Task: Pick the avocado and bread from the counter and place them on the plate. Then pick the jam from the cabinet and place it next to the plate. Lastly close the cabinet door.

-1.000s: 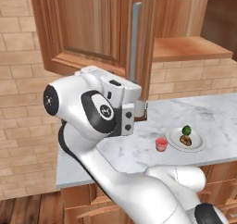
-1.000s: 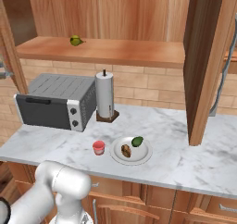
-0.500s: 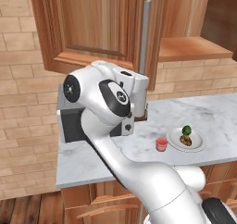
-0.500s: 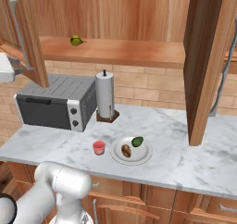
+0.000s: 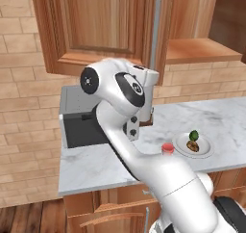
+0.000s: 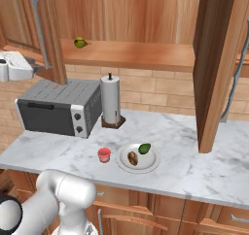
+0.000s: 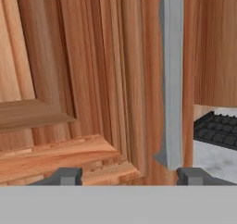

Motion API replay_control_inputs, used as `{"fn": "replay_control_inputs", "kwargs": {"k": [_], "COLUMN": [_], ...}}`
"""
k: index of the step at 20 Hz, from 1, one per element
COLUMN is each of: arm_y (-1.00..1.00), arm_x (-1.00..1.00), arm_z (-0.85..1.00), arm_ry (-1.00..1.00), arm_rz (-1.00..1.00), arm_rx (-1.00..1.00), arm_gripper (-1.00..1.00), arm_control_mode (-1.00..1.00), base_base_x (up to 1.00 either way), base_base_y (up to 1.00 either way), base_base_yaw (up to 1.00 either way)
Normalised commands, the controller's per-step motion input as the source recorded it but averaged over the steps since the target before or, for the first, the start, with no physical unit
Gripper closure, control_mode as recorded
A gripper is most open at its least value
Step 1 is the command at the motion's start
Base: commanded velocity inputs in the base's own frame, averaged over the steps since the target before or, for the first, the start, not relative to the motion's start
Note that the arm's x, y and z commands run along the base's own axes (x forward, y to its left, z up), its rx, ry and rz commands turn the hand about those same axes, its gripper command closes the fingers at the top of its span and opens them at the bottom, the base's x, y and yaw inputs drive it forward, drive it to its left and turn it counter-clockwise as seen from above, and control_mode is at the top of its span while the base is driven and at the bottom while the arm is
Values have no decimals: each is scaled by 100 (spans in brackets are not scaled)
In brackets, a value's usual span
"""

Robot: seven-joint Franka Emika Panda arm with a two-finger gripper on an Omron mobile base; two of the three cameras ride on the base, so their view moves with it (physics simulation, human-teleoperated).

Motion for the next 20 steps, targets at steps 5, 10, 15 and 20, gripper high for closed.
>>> {"fn": "replay_control_inputs", "kwargs": {"k": [5, 10, 15, 20], "arm_y": [-27, -31, -22, -16], "arm_x": [76, 65, 63, 51], "arm_z": [-25, -21, -18, -19], "arm_ry": [7, 5, 4, 2], "arm_rz": [3, 5, 4, 2], "arm_rx": [0, 1, 0, 0], "arm_gripper": [-100, -100, -100, -100], "arm_control_mode": [-100, -100, -100, -100], "base_base_x": [0, 0, 0, 0], "base_base_y": [0, 0, 0, 0], "base_base_yaw": [0, 0, 0, 0]}}
